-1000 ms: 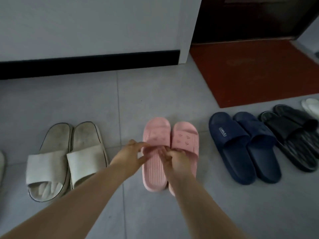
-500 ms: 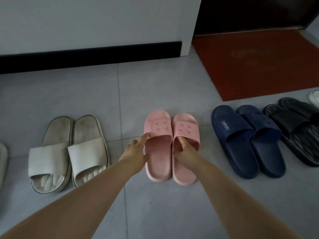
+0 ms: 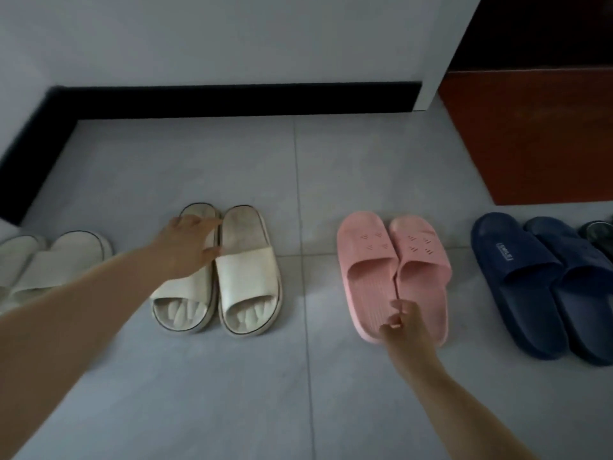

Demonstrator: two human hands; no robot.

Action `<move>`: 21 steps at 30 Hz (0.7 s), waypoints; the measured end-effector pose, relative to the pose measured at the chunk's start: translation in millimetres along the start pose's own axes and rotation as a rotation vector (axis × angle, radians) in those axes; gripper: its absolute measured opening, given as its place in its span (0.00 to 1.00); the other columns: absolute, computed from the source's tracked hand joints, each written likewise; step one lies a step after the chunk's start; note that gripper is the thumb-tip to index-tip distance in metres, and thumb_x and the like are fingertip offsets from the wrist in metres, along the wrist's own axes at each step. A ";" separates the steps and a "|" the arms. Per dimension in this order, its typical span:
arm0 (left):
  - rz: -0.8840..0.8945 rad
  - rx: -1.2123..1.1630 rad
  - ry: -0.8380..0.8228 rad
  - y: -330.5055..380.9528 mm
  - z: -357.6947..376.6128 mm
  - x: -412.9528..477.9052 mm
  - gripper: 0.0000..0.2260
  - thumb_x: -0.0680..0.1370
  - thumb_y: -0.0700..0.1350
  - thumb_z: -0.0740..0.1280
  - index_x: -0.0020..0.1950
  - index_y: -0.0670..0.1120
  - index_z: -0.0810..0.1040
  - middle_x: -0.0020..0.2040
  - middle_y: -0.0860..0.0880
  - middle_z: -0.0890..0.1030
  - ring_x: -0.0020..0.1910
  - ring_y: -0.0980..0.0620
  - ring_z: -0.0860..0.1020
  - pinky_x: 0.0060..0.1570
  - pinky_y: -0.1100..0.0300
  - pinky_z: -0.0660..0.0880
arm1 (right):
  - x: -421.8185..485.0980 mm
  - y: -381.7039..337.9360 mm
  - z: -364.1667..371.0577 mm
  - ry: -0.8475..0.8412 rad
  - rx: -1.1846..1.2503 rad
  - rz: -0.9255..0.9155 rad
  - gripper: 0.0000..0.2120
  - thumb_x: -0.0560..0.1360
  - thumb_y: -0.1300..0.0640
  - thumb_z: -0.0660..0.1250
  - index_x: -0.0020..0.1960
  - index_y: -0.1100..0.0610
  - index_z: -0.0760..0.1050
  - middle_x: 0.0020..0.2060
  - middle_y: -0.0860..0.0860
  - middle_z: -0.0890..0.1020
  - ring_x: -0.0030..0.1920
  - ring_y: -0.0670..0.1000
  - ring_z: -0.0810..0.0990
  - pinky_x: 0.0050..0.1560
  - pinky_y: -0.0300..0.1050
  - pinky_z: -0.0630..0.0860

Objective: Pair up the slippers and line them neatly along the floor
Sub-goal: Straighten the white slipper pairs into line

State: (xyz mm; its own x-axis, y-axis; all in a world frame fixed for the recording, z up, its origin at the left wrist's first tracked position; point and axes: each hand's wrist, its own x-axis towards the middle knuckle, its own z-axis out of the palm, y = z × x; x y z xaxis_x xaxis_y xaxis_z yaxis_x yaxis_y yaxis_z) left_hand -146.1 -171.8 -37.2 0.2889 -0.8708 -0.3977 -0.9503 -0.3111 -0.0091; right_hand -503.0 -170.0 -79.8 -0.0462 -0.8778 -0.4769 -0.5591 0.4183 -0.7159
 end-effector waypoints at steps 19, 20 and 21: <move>-0.413 -0.964 -0.077 28.4 73.0 -68.4 0.02 0.77 0.43 0.65 0.47 0.46 0.73 0.43 0.47 0.72 0.43 0.49 0.72 0.40 0.62 0.67 | -56.8 -114.4 84.5 -0.564 -0.046 -0.146 0.10 0.74 0.68 0.61 0.44 0.54 0.72 0.34 0.51 0.75 0.32 0.46 0.73 0.34 0.34 0.71; -0.486 -1.060 -0.064 31.4 75.0 -72.6 0.04 0.77 0.43 0.65 0.50 0.45 0.74 0.44 0.46 0.73 0.44 0.48 0.72 0.43 0.61 0.67 | -48.8 -126.9 83.0 -0.598 -0.045 -0.175 0.09 0.74 0.69 0.61 0.45 0.56 0.72 0.33 0.51 0.74 0.31 0.46 0.72 0.30 0.31 0.70; -0.569 -1.193 -0.062 34.4 71.7 -75.5 0.05 0.76 0.42 0.64 0.51 0.43 0.74 0.45 0.45 0.73 0.45 0.47 0.72 0.44 0.58 0.69 | -36.2 -142.0 79.4 -0.607 -0.063 -0.209 0.09 0.74 0.70 0.61 0.47 0.57 0.71 0.33 0.52 0.74 0.30 0.46 0.71 0.27 0.28 0.69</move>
State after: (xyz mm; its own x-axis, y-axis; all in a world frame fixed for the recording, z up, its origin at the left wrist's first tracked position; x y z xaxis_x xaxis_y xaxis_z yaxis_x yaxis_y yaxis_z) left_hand -208.9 -89.4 -73.2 0.5750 -0.4990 -0.6484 -0.0051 -0.7947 0.6070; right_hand -356.2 -179.1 -1.4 0.5352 -0.6430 -0.5478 -0.5543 0.2221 -0.8022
